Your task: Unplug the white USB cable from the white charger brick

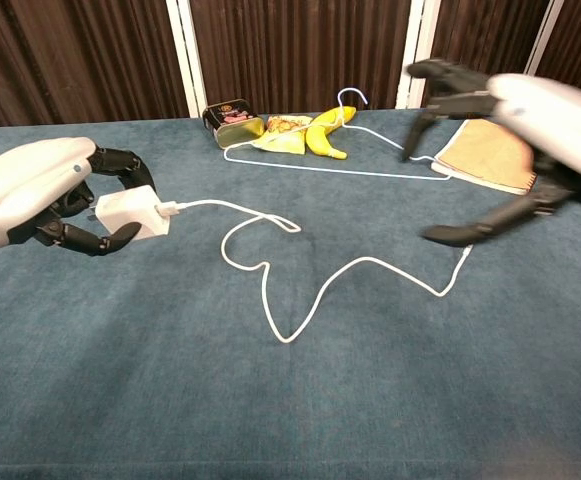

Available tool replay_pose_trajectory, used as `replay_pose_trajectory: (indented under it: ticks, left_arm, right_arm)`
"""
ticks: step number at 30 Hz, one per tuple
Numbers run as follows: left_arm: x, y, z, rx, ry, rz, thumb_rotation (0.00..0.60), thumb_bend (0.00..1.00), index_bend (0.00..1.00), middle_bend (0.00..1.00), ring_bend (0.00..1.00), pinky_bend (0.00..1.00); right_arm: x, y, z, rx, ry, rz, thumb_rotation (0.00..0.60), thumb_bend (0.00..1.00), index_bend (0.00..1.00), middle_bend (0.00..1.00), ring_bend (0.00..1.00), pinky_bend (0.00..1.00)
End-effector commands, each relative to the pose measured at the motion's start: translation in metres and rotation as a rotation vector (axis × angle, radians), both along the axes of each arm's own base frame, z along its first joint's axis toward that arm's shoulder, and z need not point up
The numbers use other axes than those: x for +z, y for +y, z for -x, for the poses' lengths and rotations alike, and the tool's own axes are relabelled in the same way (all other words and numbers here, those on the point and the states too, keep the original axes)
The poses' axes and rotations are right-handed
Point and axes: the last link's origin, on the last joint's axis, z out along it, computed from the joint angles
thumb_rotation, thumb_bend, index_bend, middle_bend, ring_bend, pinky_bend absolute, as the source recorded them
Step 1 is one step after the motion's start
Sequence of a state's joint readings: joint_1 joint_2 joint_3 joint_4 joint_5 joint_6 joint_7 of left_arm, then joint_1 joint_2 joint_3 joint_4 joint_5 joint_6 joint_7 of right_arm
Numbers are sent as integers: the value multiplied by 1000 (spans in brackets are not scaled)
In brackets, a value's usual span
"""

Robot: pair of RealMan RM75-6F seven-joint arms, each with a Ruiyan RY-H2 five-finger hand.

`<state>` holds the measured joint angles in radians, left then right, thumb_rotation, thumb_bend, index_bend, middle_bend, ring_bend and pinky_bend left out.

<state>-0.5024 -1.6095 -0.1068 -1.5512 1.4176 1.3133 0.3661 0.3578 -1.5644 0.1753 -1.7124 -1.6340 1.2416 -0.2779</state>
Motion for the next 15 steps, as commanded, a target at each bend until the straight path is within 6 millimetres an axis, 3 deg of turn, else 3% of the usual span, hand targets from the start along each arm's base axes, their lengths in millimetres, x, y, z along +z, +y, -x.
replay_pose_trajectory:
  ticks: [1, 8, 15]
  left_arm:
    - [2, -4, -2, 2, -5, -2, 600, 568, 754, 750, 1000, 1000]
    - [-5, -8, -13, -6, -39, 27, 600, 568, 754, 752, 1000, 1000]
    - [-14, -10, -25, -12, -48, 29, 600, 570, 755, 753, 1000, 1000]
  right_arm:
    - [-18, -19, -32, 19, -25, -6, 600, 296, 538, 87, 0, 0]
    - [-41, -38, -65, 11, -110, 19, 600, 325, 587, 109, 0, 0]
    - [-65, -44, -80, 1, -105, -6, 600, 326, 611, 124, 0, 0]
